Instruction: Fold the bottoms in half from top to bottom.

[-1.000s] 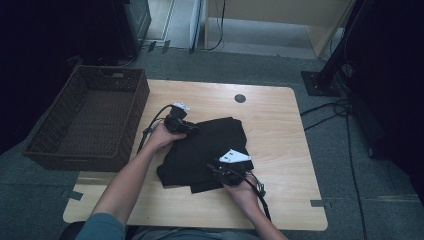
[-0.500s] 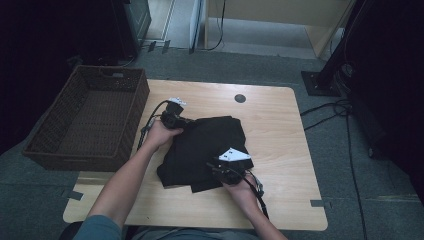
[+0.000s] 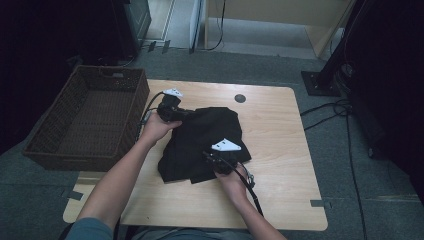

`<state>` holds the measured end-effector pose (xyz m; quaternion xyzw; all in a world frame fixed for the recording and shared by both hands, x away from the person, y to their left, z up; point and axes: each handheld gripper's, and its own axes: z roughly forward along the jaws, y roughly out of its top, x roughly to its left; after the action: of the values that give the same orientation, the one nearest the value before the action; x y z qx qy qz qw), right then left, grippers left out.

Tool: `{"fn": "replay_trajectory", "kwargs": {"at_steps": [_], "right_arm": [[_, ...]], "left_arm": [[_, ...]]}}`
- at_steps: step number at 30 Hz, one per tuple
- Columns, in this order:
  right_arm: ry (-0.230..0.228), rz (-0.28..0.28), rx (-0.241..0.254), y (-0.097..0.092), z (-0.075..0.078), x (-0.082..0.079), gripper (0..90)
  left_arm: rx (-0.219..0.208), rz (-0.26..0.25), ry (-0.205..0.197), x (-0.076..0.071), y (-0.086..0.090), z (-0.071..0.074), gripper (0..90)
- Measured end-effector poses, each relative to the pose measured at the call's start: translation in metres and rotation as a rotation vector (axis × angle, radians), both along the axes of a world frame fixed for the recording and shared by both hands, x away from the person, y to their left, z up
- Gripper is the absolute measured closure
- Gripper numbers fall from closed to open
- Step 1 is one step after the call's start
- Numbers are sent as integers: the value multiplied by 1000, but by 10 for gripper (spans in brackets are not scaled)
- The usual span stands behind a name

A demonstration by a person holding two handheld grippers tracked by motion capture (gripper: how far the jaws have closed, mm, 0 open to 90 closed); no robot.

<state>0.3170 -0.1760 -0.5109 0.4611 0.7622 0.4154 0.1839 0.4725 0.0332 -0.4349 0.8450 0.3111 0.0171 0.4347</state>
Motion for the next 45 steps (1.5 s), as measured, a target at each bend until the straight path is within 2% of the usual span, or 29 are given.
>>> {"fn": "replay_trajectory", "kwargs": {"at_steps": [3,5,7,9,10,11,12,14,15,16,17,18,19,20,21,23,24,26,27,29,30,31,32,33,37,40,41,44,45], "right_arm": [[-10,-13,-7,3,-1,6,649],[-21,-33,-18,10,-2,18,649],[-31,-47,-10,12,-3,25,649],[-36,-56,-4,13,-4,29,649],[-37,-73,18,13,-5,35,651],[-41,-77,22,13,-6,37,651],[-41,-77,22,13,-6,37,651],[-53,-89,47,13,-8,41,657],[-53,-89,47,13,-8,41,657],[-54,-90,48,13,-8,42,657],[-54,-98,58,13,-8,43,657],[-54,-98,58,13,-8,43,657],[-52,-103,70,12,-8,44,649],[-49,-107,84,10,-8,46,644],[-49,-107,84,10,-8,46,644],[-38,-109,106,8,-8,47,641],[-43,-102,100,8,-8,45,636],[-42,-89,84,7,-7,43,626],[-40,-81,80,5,-6,43,619],[-30,-75,80,4,-5,42,611],[-21,-55,54,0,-3,40,594],[-21,-55,54,0,-3,40,594],[0,-46,45,-5,0,37,582],[19,-43,52,-8,2,36,581],[43,-25,70,-19,10,31,594],[28,4,66,-30,26,24,638],[28,4,66,-30,26,24,638],[14,15,101,-37,47,20,677],[14,15,101,-37,47,20,677]], "left_arm": [[-12,-12,-29,-5,-2,12,846],[-28,-32,-58,-13,-5,24,847],[-51,-38,-66,-20,-6,27,848],[-53,-45,-71,-25,-6,28,848],[-51,-53,-80,-30,-7,27,848],[-57,-53,-79,-39,-6,24,848],[-57,-53,-79,-39,-6,24,848],[-70,-56,-51,-50,-3,14,848],[-70,-56,-51,-50,-3,14,847],[-55,-60,-59,-56,-3,9,847],[-55,-59,-42,-63,-1,1,847],[-55,-59,-42,-63,-1,1,846],[-65,-48,-5,-70,1,-9,846],[-50,-46,3,-73,1,-13,846],[-50,-46,3,-73,1,-13,845],[-47,-33,24,-78,-1,-23,843],[-67,-12,42,-81,-2,-32,840],[-72,-6,48,-83,-2,-35,837],[-61,5,35,-86,-3,-39,835],[-51,10,27,-88,-5,-40,832],[-37,18,21,-89,-7,-40,825],[-37,18,21,-89,-7,-40,819],[-20,25,11,-90,-9,-39,816],[-20,27,12,-90,-10,-39,811],[-23,25,17,-90,-10,-39,798],[-20,25,13,-92,-11,-35,752],[-20,25,13,-92,-11,-35,746],[-7,26,13,-93,-12,-31,725],[-7,26,13,-93,-12,-31,718]]}}
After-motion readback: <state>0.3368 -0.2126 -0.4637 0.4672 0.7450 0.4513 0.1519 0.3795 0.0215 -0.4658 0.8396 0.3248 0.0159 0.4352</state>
